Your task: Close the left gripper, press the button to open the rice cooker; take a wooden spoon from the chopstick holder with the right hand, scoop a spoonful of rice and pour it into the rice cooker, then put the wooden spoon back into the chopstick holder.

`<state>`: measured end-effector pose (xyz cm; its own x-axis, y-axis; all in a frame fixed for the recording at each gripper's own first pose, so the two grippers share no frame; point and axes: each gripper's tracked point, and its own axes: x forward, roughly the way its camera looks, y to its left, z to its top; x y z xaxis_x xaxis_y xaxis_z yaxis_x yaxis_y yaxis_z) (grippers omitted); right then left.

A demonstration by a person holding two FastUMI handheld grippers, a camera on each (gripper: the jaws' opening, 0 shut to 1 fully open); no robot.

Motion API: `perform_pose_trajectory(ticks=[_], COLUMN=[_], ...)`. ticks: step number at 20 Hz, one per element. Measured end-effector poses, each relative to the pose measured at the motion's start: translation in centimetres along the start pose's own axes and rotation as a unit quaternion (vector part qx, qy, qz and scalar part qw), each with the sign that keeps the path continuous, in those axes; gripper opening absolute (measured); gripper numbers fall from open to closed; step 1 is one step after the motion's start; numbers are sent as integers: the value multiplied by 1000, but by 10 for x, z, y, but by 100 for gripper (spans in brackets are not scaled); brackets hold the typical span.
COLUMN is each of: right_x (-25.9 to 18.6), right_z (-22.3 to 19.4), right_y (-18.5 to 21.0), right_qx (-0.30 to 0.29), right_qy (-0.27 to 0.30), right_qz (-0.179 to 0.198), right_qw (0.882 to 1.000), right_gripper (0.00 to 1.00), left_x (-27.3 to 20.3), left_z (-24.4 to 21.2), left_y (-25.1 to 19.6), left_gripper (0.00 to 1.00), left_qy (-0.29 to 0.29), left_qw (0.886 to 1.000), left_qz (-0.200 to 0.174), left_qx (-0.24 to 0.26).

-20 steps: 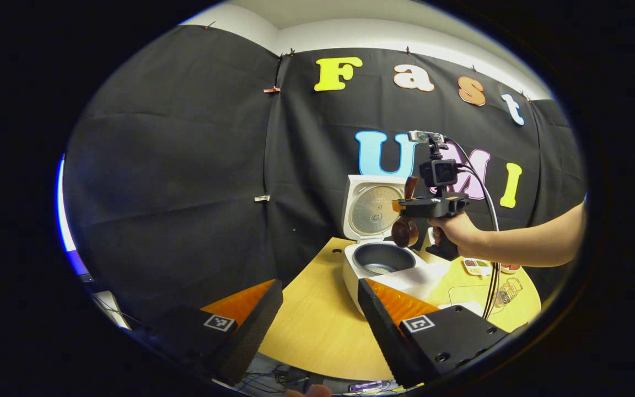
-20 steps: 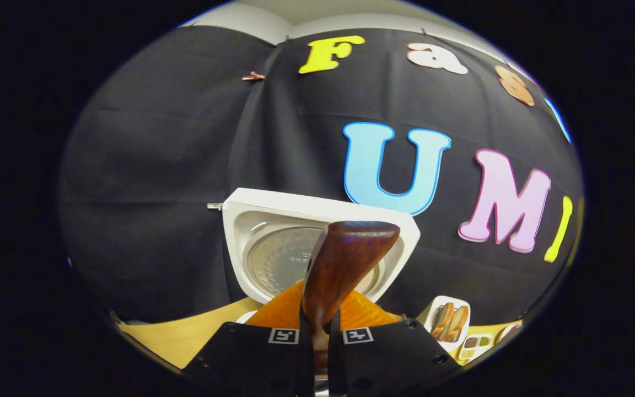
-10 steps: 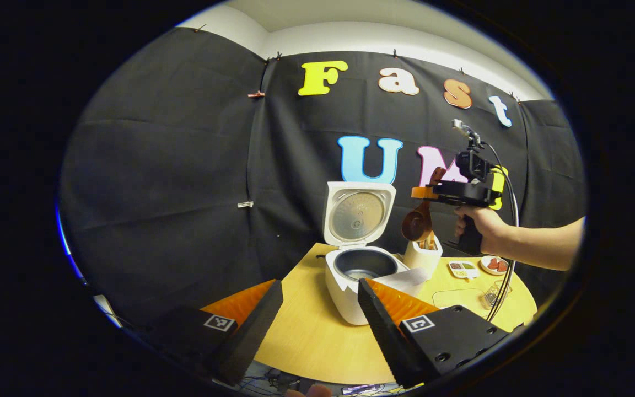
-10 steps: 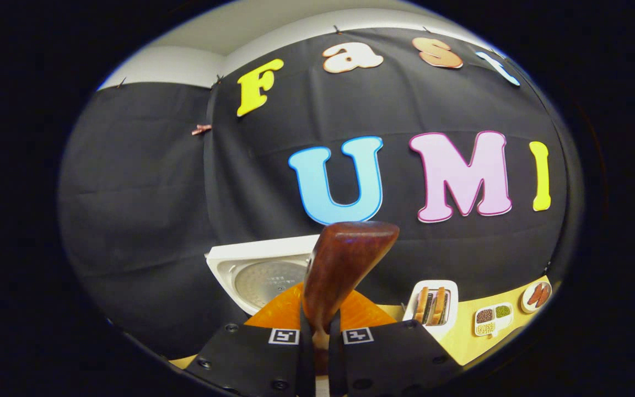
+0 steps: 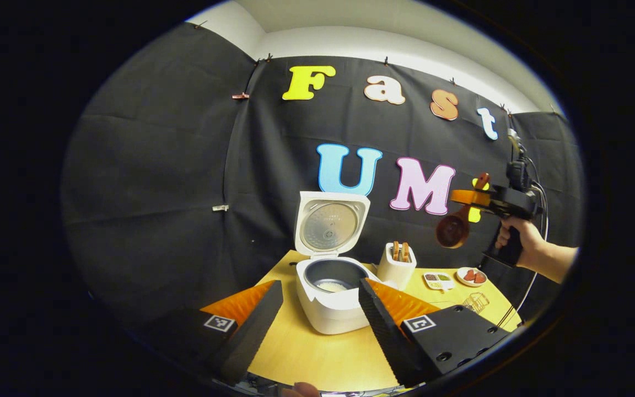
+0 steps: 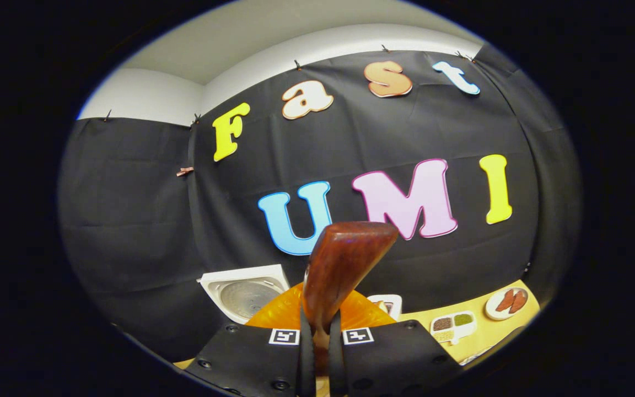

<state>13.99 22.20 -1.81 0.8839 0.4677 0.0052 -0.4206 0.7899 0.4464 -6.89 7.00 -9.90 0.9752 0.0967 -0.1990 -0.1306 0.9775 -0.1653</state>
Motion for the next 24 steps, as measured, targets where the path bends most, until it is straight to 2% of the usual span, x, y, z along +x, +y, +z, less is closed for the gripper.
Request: perform_pose_trajectory(ticks=[5, 9, 16, 20, 24], right_x=[-46, -79, -119, -121, -119], right_z=[23, 13, -50, -101, -143], right_y=[-75, -138, -247, -294, -336], right_qx=[19, 25, 48, 51, 65], right_qy=[-15, -8, 32, 59, 80], right_qz=[-42, -71, -129, -158, -178], right_qw=[999, 997, 990, 984, 979], right_gripper=[13, 13, 13, 13, 14], left_x=[-1, -3, -9, -13, -19], left_z=[14, 18, 11, 9, 10], left_y=[-13, -25, -57, -71, -83], left_gripper=[95, 95, 95, 95, 95], left_qy=[-12, -21, -16, -7, -8], left_qw=[999, 999, 999, 1000, 999], left_qz=[-7, -1, 0, 7, 18], left_qx=[29, 36, 34, 21, 32])
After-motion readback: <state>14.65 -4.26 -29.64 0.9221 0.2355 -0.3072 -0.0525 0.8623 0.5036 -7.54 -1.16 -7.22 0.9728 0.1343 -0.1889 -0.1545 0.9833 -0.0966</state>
